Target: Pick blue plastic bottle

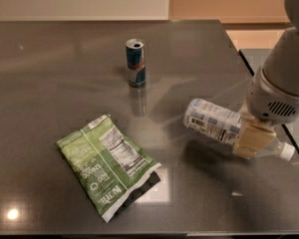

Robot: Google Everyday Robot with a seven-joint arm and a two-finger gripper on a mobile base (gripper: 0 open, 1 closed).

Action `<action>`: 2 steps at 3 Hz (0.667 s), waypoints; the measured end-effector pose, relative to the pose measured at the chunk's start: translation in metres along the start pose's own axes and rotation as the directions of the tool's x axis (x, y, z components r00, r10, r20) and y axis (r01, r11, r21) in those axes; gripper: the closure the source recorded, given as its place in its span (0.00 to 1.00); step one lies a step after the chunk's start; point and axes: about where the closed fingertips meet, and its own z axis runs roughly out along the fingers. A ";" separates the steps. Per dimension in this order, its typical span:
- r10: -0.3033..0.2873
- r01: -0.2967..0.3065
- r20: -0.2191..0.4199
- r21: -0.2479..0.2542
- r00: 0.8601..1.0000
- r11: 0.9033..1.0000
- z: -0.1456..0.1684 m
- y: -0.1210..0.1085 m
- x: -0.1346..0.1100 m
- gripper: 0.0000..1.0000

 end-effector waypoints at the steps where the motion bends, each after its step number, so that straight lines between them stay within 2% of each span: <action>1: -0.086 0.086 0.044 -0.006 0.995 0.996 -0.023 -0.011 -0.014 1.00; 2: -0.153 0.153 0.061 0.006 0.986 0.988 -0.040 -0.026 -0.025 1.00</action>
Offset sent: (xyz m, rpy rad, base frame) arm 0.0428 0.0099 0.0656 0.0407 -0.0327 0.2380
